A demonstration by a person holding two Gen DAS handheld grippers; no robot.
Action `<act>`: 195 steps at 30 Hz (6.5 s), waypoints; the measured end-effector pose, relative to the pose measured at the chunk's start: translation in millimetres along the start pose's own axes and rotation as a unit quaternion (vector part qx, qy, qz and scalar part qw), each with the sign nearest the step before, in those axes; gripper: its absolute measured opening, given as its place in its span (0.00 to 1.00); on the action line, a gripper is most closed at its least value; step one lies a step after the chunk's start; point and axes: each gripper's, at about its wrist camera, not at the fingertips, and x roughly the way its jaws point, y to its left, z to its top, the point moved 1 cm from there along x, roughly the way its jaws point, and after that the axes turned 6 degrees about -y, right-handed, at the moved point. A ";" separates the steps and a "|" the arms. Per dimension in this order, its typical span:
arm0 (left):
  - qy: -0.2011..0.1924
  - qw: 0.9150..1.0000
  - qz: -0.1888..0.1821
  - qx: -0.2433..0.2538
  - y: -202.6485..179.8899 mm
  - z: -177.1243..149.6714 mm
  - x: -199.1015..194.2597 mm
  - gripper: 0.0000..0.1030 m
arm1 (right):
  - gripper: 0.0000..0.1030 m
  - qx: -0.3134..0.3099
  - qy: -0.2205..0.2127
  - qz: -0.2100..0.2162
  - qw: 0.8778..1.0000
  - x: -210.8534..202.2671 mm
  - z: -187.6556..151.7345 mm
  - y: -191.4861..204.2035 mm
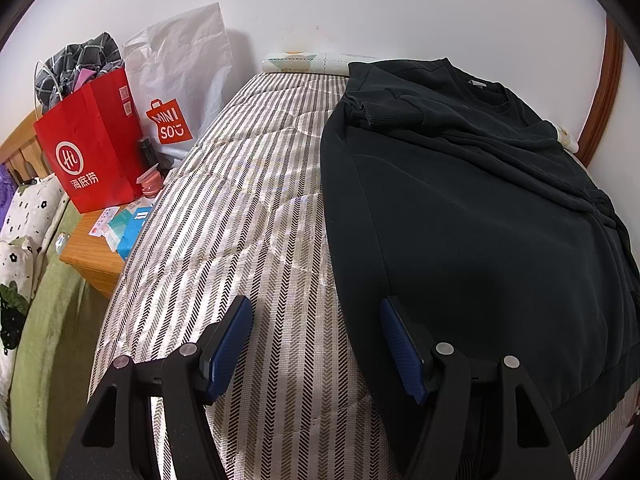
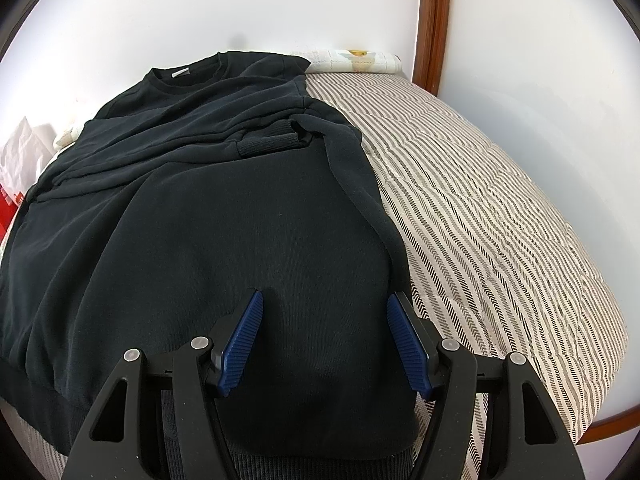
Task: Fold small clothes
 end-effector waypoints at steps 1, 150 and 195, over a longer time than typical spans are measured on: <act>0.000 1.000 -0.001 -0.001 0.1 0.0 0.0 0.62 | 0.62 0.006 -0.001 0.006 1.000 -0.6 0.1 -1.2; 0.023 0.994 -0.074 -0.080 -61.5 71.6 33.2 0.10 | 0.12 0.122 -0.018 0.117 0.985 80.6 98.0 -76.1; -0.057 0.984 -0.165 0.042 -29.1 -23.4 -103.8 0.29 | 0.17 -0.011 0.026 0.045 0.999 -36.1 24.7 -10.8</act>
